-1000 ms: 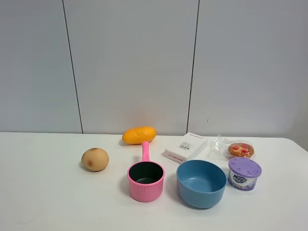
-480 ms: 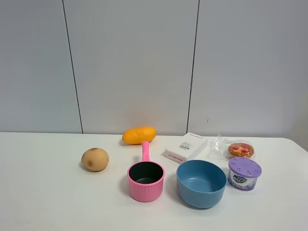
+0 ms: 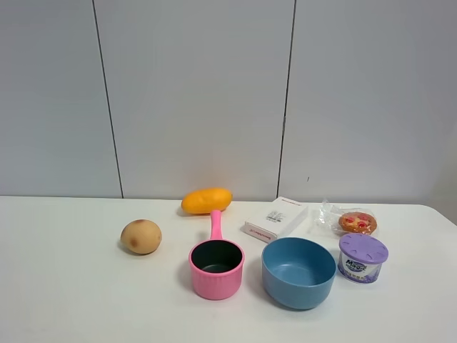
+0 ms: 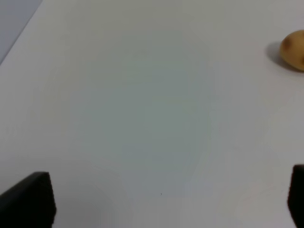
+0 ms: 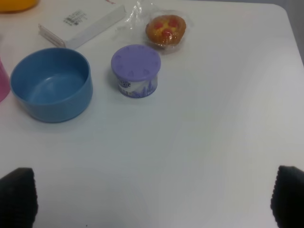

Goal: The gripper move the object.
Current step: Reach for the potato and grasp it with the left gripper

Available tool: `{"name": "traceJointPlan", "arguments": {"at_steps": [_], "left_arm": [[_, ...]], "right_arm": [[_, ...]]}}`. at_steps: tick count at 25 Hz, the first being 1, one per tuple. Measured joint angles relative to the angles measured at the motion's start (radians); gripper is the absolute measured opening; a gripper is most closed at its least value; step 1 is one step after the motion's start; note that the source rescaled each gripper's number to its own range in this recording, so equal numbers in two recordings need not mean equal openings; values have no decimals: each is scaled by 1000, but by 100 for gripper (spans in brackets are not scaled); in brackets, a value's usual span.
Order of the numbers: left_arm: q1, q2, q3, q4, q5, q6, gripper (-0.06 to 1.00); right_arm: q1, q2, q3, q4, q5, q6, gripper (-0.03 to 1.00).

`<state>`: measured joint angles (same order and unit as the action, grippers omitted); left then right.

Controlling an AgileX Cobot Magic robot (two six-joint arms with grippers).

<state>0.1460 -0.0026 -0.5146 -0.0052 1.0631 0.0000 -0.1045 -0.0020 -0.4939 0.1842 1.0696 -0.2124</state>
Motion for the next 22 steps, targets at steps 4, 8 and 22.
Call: {"name": "traceJointPlan", "arguments": {"at_steps": [4, 8, 22], "left_arm": [[0, 69, -73, -2, 1, 0, 100], [0, 247, -162, -13, -31, 0, 100], [-2, 1096, -508, -174, -321, 116, 100]], "right_arm": [[0, 0, 0, 0, 0, 0, 100], [0, 0, 0, 0, 0, 0, 100], [0, 0, 0, 0, 0, 0, 100]]}}
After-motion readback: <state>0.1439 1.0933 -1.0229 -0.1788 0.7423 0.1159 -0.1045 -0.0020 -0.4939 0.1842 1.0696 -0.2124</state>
